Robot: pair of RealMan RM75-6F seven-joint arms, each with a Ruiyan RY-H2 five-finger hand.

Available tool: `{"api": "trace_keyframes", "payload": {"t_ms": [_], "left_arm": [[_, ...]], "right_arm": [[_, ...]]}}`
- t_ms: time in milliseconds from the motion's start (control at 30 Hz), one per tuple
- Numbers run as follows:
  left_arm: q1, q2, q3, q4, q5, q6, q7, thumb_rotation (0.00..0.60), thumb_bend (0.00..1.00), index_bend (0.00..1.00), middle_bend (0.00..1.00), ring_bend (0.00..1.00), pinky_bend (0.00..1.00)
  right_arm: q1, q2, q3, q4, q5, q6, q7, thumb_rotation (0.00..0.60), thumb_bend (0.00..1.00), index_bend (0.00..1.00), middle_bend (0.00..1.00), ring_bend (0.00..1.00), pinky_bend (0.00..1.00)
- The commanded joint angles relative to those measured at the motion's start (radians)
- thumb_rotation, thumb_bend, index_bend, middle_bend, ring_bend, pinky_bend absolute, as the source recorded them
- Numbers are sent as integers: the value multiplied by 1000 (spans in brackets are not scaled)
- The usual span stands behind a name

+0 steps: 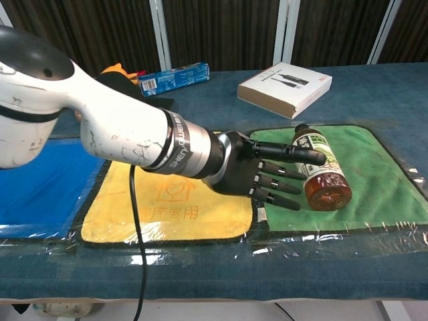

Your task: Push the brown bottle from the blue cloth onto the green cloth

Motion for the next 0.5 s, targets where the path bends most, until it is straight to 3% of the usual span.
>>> {"api": "trace_keyframes", "payload": {"t_ms": [33,267,400,500], "left_arm": [[16,0,-18,-9,18,-10,-5,600,200,0,120,153,466],[93,42,-65,-92,147,93,40,600,200,0,120,155,446],[141,140,-40,-245,261,292,159,600,196,0,164,163,415],[157,176,-29,-296,287,349,197,600,194,0,177,171,392]], "right_arm": [[0,0,1,0,0,0,-1,600,142,0,0,0,0],[-4,0,2,1,3,4,-1,600,142,0,0,0,0],[-5,0,4,1,7,6,-2,600,143,0,0,0,0],[-5,0,4,1,7,5,-5,600,142,0,0,0,0]]}}
